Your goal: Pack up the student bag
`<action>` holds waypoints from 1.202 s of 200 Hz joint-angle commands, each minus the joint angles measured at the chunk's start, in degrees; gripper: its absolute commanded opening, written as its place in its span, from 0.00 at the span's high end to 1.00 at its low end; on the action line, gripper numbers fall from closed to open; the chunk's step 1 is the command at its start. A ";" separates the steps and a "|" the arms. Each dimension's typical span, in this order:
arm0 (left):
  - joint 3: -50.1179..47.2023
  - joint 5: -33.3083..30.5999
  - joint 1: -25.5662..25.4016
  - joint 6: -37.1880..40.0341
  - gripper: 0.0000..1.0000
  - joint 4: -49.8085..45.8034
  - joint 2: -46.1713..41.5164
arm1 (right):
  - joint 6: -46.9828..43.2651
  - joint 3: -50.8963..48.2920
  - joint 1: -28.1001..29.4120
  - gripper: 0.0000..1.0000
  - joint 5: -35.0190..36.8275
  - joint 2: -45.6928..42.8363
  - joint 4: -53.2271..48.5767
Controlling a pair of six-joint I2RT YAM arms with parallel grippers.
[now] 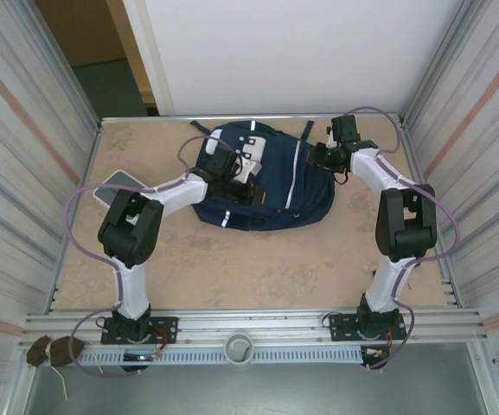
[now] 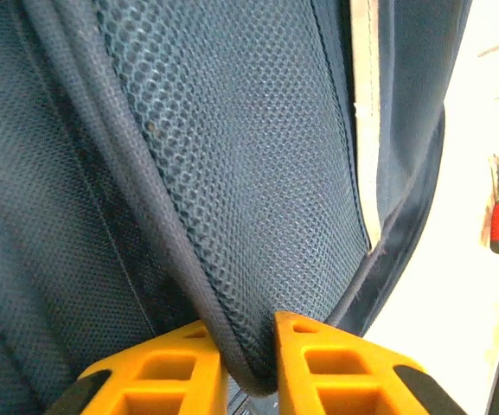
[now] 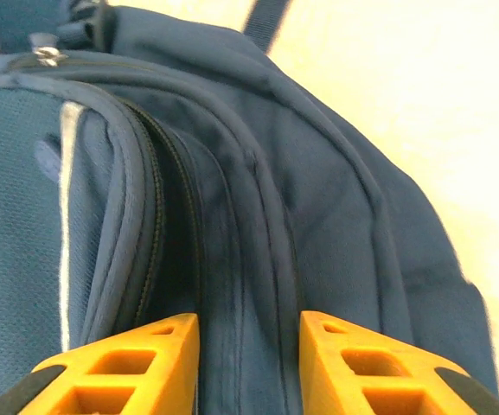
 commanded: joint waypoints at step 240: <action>-9.96 12.63 1.73 -19.01 1.00 18.86 -6.15 | 11.22 -34.43 33.89 0.66 31.94 -16.99 18.27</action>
